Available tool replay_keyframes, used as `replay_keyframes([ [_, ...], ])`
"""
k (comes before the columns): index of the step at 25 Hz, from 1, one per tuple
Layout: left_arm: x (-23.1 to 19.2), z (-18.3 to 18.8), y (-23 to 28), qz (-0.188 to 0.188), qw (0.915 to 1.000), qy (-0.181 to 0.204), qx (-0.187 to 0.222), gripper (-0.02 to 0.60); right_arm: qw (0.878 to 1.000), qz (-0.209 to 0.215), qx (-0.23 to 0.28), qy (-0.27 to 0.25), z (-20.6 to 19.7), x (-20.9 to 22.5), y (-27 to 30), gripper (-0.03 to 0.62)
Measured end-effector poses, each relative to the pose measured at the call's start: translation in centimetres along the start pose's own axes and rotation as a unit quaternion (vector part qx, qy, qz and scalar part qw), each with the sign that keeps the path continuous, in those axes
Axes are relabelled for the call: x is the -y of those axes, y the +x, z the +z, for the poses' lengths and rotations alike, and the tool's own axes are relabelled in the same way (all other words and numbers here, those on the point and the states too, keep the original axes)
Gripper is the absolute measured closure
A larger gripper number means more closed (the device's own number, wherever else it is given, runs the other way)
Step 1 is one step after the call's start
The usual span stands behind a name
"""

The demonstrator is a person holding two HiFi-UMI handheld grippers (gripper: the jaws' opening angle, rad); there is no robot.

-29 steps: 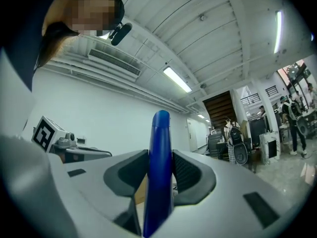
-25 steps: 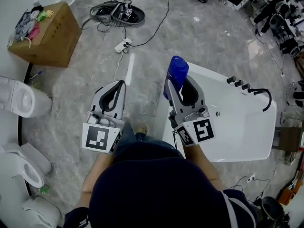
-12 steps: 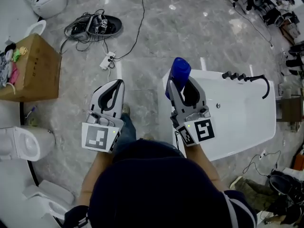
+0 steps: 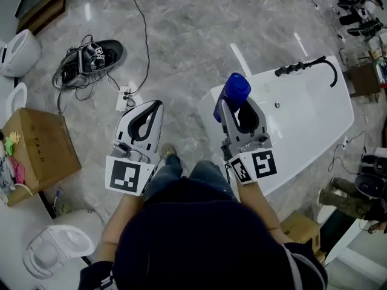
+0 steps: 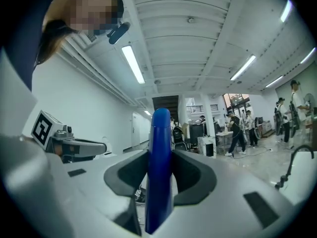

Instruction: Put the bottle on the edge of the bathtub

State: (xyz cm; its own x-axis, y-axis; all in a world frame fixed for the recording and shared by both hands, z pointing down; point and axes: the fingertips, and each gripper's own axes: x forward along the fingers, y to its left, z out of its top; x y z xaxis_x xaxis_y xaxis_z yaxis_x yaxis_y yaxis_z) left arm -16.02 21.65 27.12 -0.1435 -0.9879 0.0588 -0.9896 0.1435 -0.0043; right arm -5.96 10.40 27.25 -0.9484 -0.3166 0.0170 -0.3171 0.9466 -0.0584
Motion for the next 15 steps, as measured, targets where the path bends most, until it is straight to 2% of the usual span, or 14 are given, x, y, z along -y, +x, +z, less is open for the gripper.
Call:
replay_keyframes([
  [5, -1.5, -2.3, 2.8, -0.062, 0.9978, -0.021, -0.013, 0.558, 0.998, -0.065, -0.026, 0.000, -1.8, 1.0, 0.0, 0.430],
  [15, 0.4, -4.6, 10.6, -0.156, 0.9869, -0.029, -0.029, 0.558, 0.987, -0.148, -0.054, 0.017, -4.5, 6.2, -0.3, 0.430],
])
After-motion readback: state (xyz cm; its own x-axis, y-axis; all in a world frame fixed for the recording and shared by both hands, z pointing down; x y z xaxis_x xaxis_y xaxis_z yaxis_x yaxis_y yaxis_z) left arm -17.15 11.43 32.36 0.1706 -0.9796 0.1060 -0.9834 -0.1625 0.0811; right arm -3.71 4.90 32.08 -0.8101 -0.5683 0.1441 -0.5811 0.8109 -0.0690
